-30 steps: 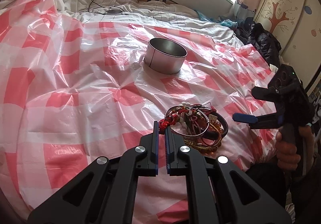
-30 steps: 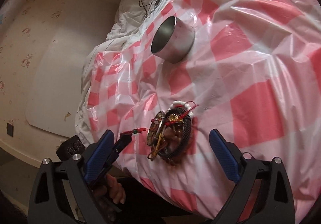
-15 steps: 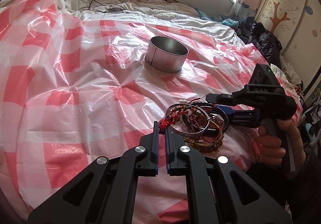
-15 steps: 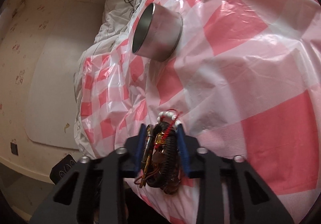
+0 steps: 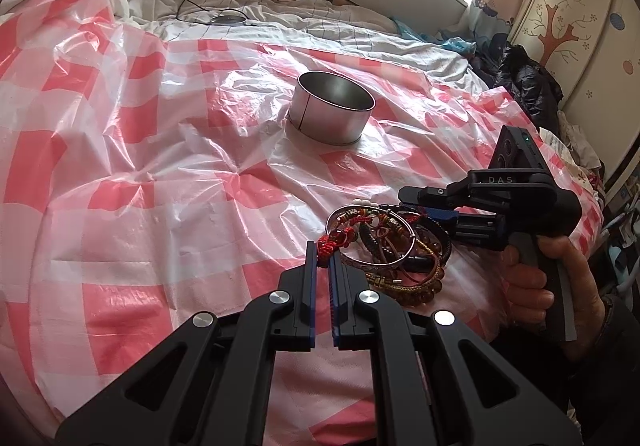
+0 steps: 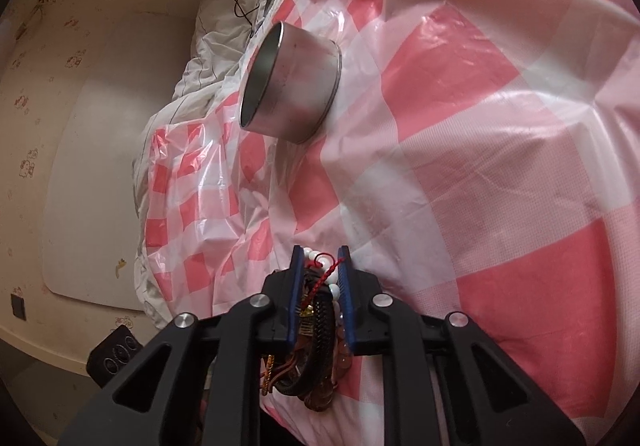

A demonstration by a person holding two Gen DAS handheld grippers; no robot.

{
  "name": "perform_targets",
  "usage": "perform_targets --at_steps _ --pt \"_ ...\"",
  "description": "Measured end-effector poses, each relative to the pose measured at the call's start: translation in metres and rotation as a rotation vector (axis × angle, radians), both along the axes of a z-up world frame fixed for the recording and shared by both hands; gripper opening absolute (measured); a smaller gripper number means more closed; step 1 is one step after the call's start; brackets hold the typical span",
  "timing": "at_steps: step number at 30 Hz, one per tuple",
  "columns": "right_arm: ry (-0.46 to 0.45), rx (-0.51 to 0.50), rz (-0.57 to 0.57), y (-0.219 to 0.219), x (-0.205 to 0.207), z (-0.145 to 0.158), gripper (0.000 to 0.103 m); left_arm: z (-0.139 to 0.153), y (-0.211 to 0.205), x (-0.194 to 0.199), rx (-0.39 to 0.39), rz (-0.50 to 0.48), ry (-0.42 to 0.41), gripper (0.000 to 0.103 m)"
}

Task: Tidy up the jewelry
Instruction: 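Grasp the red beaded bracelet with the left gripper while the right grasps a red string bracelet, then lift both held bracelets and carry them over the silver tin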

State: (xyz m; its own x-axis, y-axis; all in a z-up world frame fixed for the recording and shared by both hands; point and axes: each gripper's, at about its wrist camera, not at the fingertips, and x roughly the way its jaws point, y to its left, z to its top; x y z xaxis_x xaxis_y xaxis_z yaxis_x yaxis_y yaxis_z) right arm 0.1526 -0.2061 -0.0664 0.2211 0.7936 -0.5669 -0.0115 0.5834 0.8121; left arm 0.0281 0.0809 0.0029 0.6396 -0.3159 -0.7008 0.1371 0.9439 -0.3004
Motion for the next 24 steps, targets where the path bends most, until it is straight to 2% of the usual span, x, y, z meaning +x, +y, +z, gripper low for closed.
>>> perform_targets --at_steps 4,13,16,21,24 --pt "-0.063 -0.024 -0.001 0.002 -0.003 0.011 0.003 0.000 0.001 0.000 -0.005 0.006 -0.001 0.005" --pt "-0.323 0.189 0.005 -0.005 -0.026 0.063 0.003 0.007 0.003 -0.005 -0.036 0.017 -0.035 0.005" --pt "-0.332 0.246 -0.009 -0.010 -0.029 0.066 0.003 0.012 0.002 -0.006 -0.044 0.019 -0.062 0.005" --pt "-0.309 0.287 -0.043 -0.020 -0.026 0.062 0.003 0.016 0.002 -0.007 -0.054 0.025 -0.079 0.005" --pt "-0.313 0.296 -0.043 -0.020 -0.026 0.063 0.003 0.023 0.006 -0.010 -0.112 0.014 -0.117 0.005"
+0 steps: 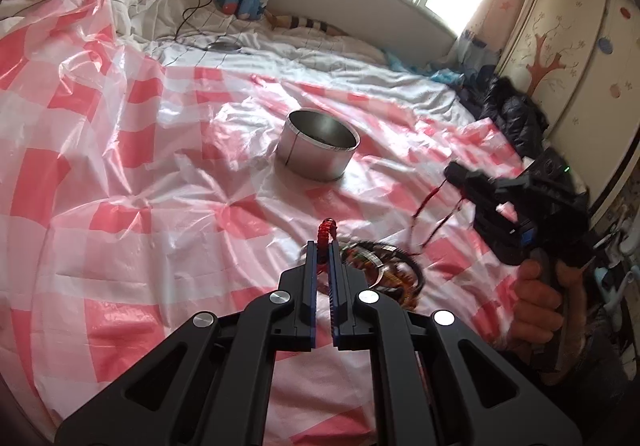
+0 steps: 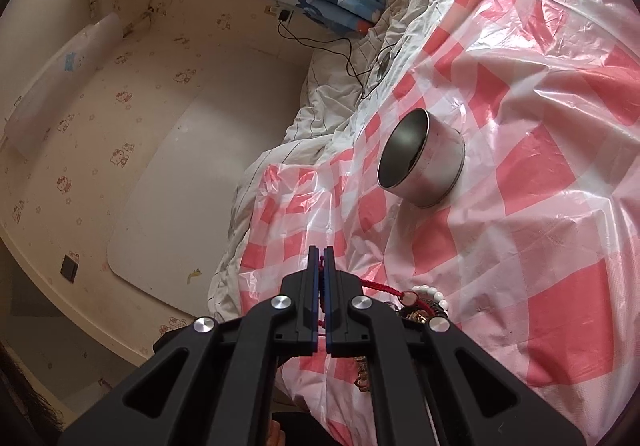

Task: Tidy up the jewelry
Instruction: 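Lift both held bracelets and carry them over the silver tin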

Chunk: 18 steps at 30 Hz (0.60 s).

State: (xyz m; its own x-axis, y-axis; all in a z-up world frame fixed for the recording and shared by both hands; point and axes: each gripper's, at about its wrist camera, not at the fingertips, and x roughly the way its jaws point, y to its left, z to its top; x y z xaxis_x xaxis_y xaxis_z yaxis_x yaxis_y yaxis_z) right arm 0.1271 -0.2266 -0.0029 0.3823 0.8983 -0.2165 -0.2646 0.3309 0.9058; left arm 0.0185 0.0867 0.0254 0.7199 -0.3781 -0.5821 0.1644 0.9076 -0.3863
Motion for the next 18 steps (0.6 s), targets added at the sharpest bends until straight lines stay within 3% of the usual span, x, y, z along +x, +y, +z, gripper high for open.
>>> perform_targets --at_steps 1,3,8,18 --pt "-0.001 -0.002 0.002 0.001 0.000 0.000 0.003 0.006 0.004 -0.003 -0.051 -0.011 -0.036 0.005" --pt "0.001 -0.005 0.010 0.002 0.001 -0.001 0.003 0.015 0.007 -0.007 -0.074 -0.006 -0.080 0.005" --pt "0.001 -0.009 0.016 0.002 -0.001 -0.001 0.003 -0.002 0.009 0.007 -0.088 0.017 0.012 0.005" --pt "-0.019 0.019 -0.002 0.002 0.009 0.005 0.003 0.018 -0.008 0.030 -0.049 -0.025 -0.032 0.005"
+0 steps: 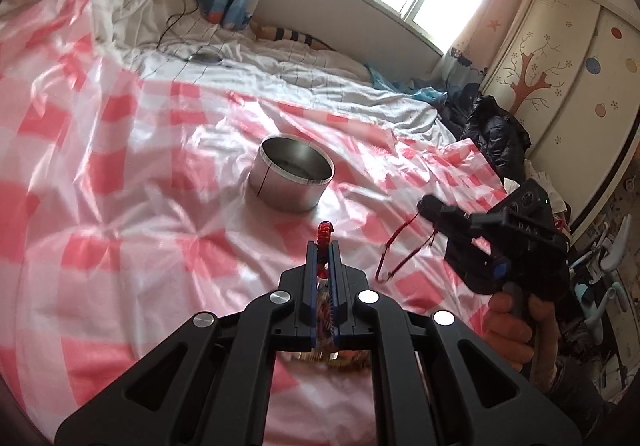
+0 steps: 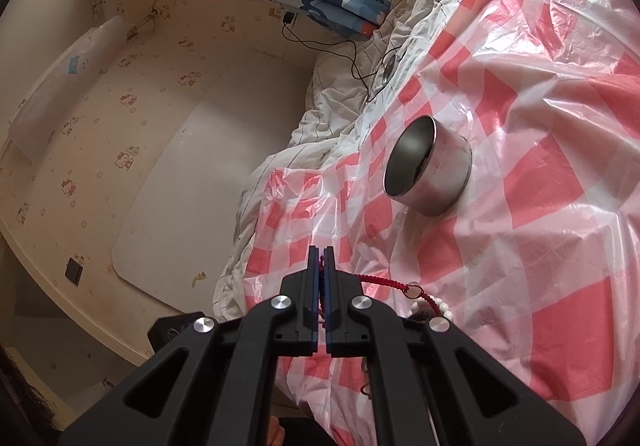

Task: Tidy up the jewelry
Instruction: 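Lift both held bracelets and carry them over the silver tin, then open both grippers over the tin to drop the bracelets inside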

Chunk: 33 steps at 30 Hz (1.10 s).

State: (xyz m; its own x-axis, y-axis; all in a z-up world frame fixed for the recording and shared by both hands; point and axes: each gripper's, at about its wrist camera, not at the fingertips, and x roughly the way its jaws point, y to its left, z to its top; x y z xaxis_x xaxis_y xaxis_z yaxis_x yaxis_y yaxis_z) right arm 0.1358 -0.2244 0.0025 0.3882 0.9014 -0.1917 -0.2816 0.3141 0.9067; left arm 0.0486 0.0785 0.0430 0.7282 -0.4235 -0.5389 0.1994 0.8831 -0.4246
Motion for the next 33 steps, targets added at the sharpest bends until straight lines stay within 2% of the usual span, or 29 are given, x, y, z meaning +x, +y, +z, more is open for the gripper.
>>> perform_targets --at_steps 5,12,16,18,20,22,23,25,26,27,28,29,30,32,33 --pt "-0.041 -0.002 -0.011 0.003 0.012 0.012 0.003 0.018 -0.020 0.045 0.030 -0.022 -0.050 0.005" --pt "-0.087 0.007 -0.016 0.015 0.050 0.029 0.003 0.019 -0.041 0.120 0.063 -0.029 -0.042 0.005" --pt "-0.100 0.009 -0.017 0.026 0.078 0.034 0.003 0.003 -0.041 0.161 0.048 -0.020 0.017 0.005" --pt "-0.101 0.002 -0.013 0.034 0.093 0.035 0.003 -0.011 -0.041 0.180 0.041 -0.039 0.082 0.005" --pt "-0.104 -0.020 -0.009 0.043 0.104 0.035 0.003 -0.025 -0.043 0.193 0.082 -0.034 0.151 0.005" --pt "-0.101 -0.056 -0.014 0.051 0.114 0.033 0.003 -0.031 -0.035 0.198 0.119 0.021 0.194 0.008" --pt "-0.095 -0.066 -0.013 0.055 0.120 0.031 0.003 -0.029 -0.029 0.196 0.098 0.038 0.197 0.013" --pt "-0.085 -0.116 -0.028 0.063 0.126 0.028 0.003 -0.015 -0.014 0.189 0.059 0.072 0.162 0.029" --pt "-0.082 -0.148 -0.033 0.066 0.128 0.025 0.003 -0.005 -0.007 0.182 0.063 0.104 0.127 0.044" --pt "-0.074 -0.188 -0.027 0.072 0.131 0.023 0.003 0.002 -0.001 0.176 0.069 0.131 0.103 0.053" --pt "-0.061 -0.258 -0.019 0.080 0.135 0.019 0.003 0.009 0.006 0.169 0.074 0.165 0.075 0.054" --pt "-0.054 -0.330 -0.029 0.086 0.136 0.015 0.004 0.013 0.011 0.164 0.071 0.176 0.064 0.054" --pt "-0.051 -0.364 -0.036 0.088 0.135 0.012 0.021 0.016 0.016 0.160 0.065 0.180 0.061 0.054" --pt "-0.066 -0.427 -0.062 0.089 0.130 0.011 0.046 0.017 0.025 0.154 0.068 0.189 0.070 0.054" --pt "-0.080 -0.448 -0.073 0.088 0.127 0.012 0.047 0.018 0.027 0.152 0.075 0.188 0.077 0.054"
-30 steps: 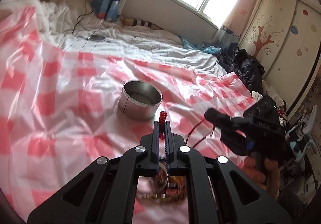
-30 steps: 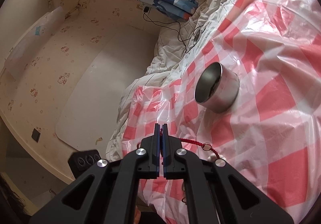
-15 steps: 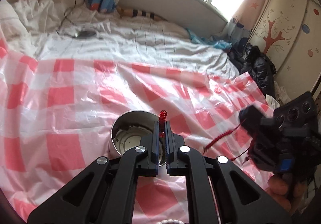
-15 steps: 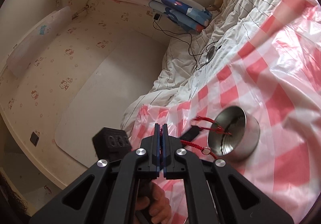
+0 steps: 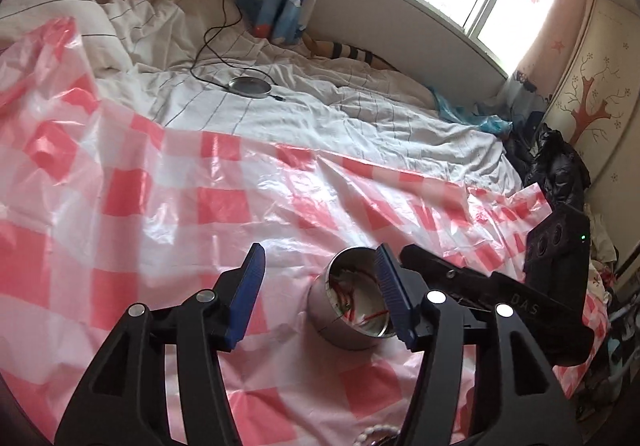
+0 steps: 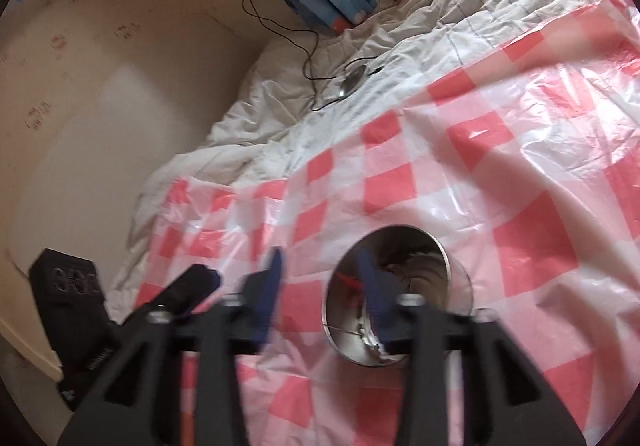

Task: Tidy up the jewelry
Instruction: 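Open both grippers over the tin to drop the bracelets inside, then grasp the silver wire bangle from the pile with the left gripper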

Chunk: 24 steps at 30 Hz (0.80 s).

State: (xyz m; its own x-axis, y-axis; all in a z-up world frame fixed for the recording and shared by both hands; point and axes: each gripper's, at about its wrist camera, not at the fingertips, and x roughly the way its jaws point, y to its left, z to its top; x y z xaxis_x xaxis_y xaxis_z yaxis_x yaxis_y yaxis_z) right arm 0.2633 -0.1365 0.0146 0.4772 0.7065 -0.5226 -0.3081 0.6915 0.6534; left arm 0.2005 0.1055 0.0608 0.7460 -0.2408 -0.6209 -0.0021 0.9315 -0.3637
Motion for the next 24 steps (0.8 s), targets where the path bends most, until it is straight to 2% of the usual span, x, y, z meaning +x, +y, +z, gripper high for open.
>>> perform_targets --at_steps 3,7,11,15,19,21,24 --pt "-0.020 0.016 -0.043 -0.015 -0.008 0.004 0.049 0.001 0.000 -0.009 0.042 -0.027 0.024 0.056" --pt "0.004 0.058 -0.134 -0.043 -0.023 0.001 0.055 0.000 -0.014 -0.032 0.189 -0.117 0.044 0.062" --pt "0.059 0.114 -0.289 -0.085 -0.035 -0.010 0.066 -0.011 -0.027 -0.055 0.289 -0.221 0.085 0.063" --pt "0.153 0.190 -0.395 -0.118 -0.051 -0.026 0.066 -0.029 -0.039 -0.076 0.351 -0.354 0.137 0.063" --pt "0.176 0.220 -0.405 -0.128 -0.071 -0.029 0.068 -0.040 -0.053 -0.097 0.382 -0.458 0.162 0.063" --pt "0.176 0.222 -0.397 -0.127 -0.080 -0.028 0.073 -0.046 -0.057 -0.103 0.401 -0.471 0.179 0.063" --pt "0.188 0.221 -0.371 -0.122 -0.091 -0.031 0.073 -0.057 -0.061 -0.104 0.432 -0.482 0.213 0.063"
